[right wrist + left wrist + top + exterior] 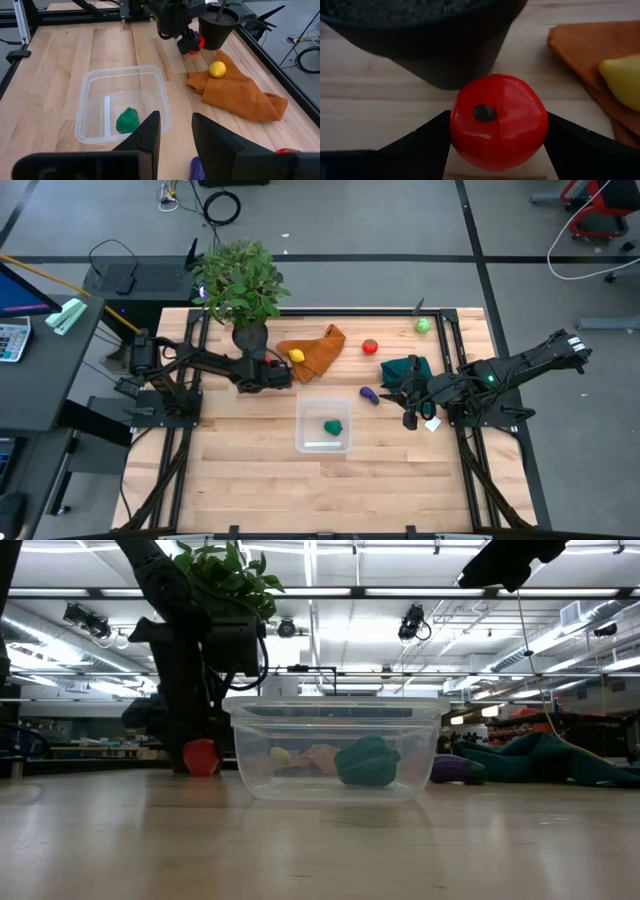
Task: Pick and placing Produce into tupperware
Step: Put the red apple into the transparent bin
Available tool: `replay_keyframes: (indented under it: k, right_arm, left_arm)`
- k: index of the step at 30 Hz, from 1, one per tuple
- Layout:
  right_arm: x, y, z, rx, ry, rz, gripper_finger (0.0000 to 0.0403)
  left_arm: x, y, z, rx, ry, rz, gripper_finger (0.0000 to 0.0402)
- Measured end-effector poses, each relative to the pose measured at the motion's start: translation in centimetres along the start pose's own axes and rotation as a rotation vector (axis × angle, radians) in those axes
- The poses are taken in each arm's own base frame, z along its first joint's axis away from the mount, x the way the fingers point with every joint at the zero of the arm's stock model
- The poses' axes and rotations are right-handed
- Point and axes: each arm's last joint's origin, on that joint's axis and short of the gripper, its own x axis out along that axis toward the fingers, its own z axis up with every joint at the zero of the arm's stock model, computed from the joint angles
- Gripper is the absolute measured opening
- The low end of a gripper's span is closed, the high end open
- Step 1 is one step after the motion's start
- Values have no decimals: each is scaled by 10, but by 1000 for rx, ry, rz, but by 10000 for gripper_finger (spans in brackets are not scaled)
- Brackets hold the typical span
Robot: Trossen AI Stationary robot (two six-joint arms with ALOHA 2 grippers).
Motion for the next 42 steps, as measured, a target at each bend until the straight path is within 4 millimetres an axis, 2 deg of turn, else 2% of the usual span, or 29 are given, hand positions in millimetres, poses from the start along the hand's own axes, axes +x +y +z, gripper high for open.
replay_keyframes:
  k: [9,18,25,30,42]
  right_arm:
    - [0,0,0,0,0,0,77]
    - [0,0,0,-1,2,-1,77]
    - [0,0,0,-2,2,-1,77]
    - [0,0,0,-5,3,-1,77]
    - [-1,1,-1,-9,4,10,77]
  left_arm:
    - [-11,-2,-7,-13,7,-43,286]
    - [-42,-3,-4,-28,-3,-169,286]
    - [-73,-5,3,-39,-22,-339,282]
    - [-94,-15,6,-39,-46,-511,285]
    - [-159,-47,32,148,-141,-725,285]
